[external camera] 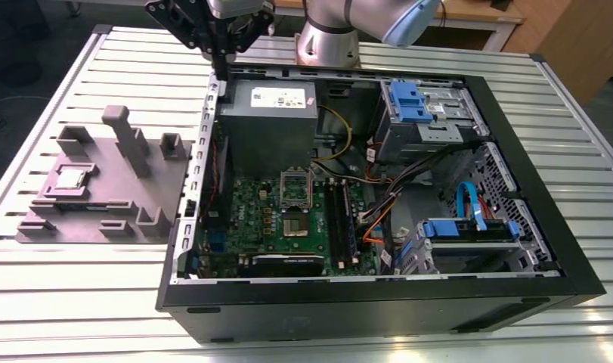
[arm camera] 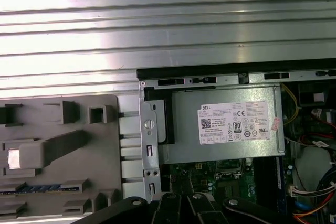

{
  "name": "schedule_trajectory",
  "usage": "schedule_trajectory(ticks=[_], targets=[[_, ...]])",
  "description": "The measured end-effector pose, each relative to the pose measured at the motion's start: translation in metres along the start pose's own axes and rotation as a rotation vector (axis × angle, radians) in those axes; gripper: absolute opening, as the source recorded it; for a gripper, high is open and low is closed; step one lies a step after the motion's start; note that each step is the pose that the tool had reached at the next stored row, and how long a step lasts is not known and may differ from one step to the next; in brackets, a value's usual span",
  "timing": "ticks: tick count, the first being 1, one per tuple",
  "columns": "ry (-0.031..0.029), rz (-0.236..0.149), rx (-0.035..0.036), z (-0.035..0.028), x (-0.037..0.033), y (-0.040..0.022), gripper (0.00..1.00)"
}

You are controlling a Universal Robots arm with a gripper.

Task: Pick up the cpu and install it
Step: 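Reach for the cpu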

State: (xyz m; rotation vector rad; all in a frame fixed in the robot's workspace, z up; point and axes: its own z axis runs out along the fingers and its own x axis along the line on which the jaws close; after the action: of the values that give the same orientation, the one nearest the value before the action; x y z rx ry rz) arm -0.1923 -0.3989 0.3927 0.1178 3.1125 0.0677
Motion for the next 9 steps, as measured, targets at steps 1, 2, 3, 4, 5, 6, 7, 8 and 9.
schedule_trajectory(ticks=[1,2,3,4,5,6,7,8,9], targets=[[0.0,0.0,0.0,0.0,0.0003,0.0,0.11],[-0.0001,0.0,0.0,0.0,0.0004,0.0,0.11],[0.0,0.0,0.0,0.0,0.0006,-0.0001,0.11],[0.0,0.0,0.0001,0.0,0.0008,-0.0001,0.11],[0.0,0.0,0.0,0.0,0.001,-0.0001,0.11],[0.0,0.0,0.0,0.0005,0.0039,-0.0003,0.11],[0.0,0.0,0.0,0.0008,0.0065,-0.0005,0.11],[0.0,0.0,0.0,0.0009,0.0066,-0.0005,0.11],[0.0,0.0,0.0,0.0009,0.0068,-0.0006,0.11]])
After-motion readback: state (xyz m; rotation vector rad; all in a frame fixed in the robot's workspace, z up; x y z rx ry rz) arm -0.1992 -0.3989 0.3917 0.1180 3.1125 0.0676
